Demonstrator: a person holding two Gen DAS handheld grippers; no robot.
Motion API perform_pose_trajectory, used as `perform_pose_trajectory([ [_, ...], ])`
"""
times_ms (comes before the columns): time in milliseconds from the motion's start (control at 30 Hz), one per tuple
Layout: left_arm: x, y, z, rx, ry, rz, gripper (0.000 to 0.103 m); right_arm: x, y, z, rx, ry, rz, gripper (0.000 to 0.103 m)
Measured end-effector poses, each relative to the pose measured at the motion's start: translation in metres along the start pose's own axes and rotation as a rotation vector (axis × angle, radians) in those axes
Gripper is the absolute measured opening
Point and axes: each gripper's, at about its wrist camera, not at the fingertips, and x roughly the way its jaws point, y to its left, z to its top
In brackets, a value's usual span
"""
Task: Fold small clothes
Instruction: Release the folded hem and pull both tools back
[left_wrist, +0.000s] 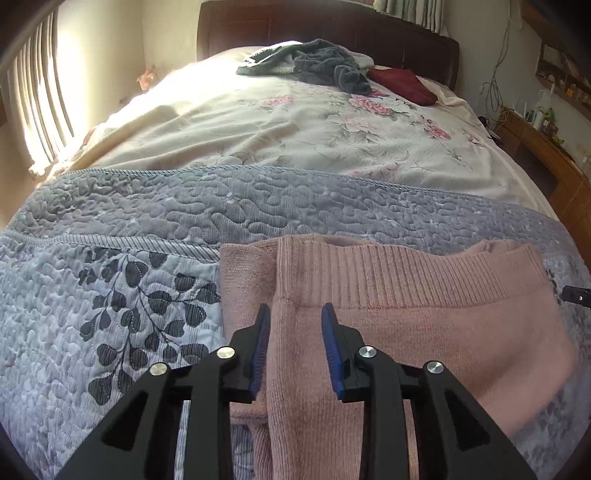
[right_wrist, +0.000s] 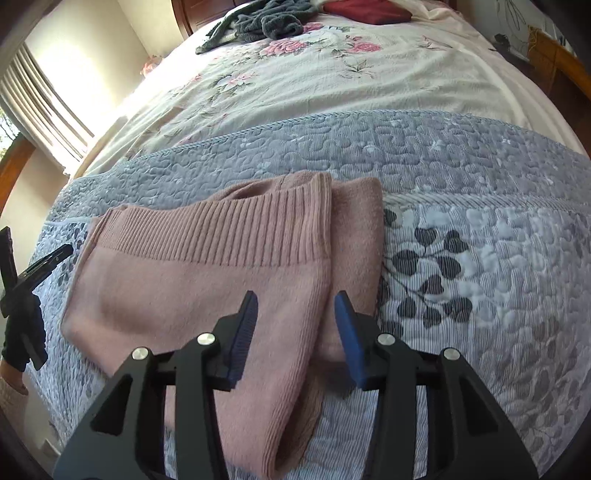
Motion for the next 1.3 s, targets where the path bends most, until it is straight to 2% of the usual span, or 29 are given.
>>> perform_pose_trajectory([
  [100, -0.019, -0.024, -0.031, 0.073, 0.031, -0.036, 0.032, -0.01, 0.004, -0.037, 0.024, 0.043, 0.083, 0.046],
  [200, -0.03, -0.046, -0.058, 0.115, 0.041, -0.07, 0.034, -0.011, 0.014, -0.071, 0.009, 0.073, 0.081, 0.044],
  [267, -0.028, -0.054, -0.068, 0.102, 0.055, -0.099, 0.035, -0.004, 0.018, -0.084, 0.002, 0.099, 0.065, 0.029],
  [300, -0.025, -0.056, -0.072, 0.102, 0.068, -0.098, 0.035, -0.001, 0.018, -0.088, 0.013, 0.119, 0.068, 0.012],
  [333, -0.021, -0.058, -0.075, 0.1, 0.079, -0.086, 0.035, 0.001, 0.017, -0.089, 0.032, 0.133, 0.068, 0.008],
  [433, -0.007, -0.058, -0.081, 0.099, 0.126, -0.068, 0.035, -0.009, 0.022, -0.087, 0.016, 0.119, 0.025, 0.007],
  [500, 0.003, -0.053, -0.083, 0.079, 0.155, -0.069, 0.036, -0.005, 0.02, -0.087, 0.022, 0.141, 0.008, 0.007],
  [667, 0.009, -0.04, -0.088, 0.005, 0.161, -0.112, 0.036, 0.012, 0.013, -0.095, 0.046, 0.174, 0.003, 0.008],
  [733, 0.01, -0.04, -0.088, 0.008, 0.161, -0.111, 0.036, 0.014, 0.013, -0.097, 0.057, 0.175, 0.014, 0.008],
  [800, 0.009, -0.042, -0.086, 0.011, 0.168, -0.103, 0.035, 0.011, 0.014, -0.093, 0.06, 0.182, 0.026, 0.011],
  [867, 0.005, -0.044, -0.08, -0.002, 0.178, -0.103, 0.037, 0.0, 0.012, -0.085, 0.084, 0.154, 0.054, 0.021],
  [933, -0.003, -0.048, -0.071, -0.013, 0.151, -0.131, 0.046, -0.013, 0.004, -0.071, 0.096, 0.11, 0.064, 0.056],
  [1000, -0.007, -0.054, -0.061, -0.015, 0.121, -0.143, 0.053, -0.017, -0.003, -0.055, 0.116, 0.083, 0.05, 0.066],
  [1133, 0.006, -0.065, -0.044, -0.01, 0.121, -0.148, 0.053, 0.003, -0.031, -0.028, 0.213, 0.107, 0.082, 0.065],
  [1300, 0.029, -0.07, -0.034, -0.014, 0.145, -0.143, 0.053, 0.029, -0.054, -0.011, 0.304, 0.128, 0.157, 0.065],
])
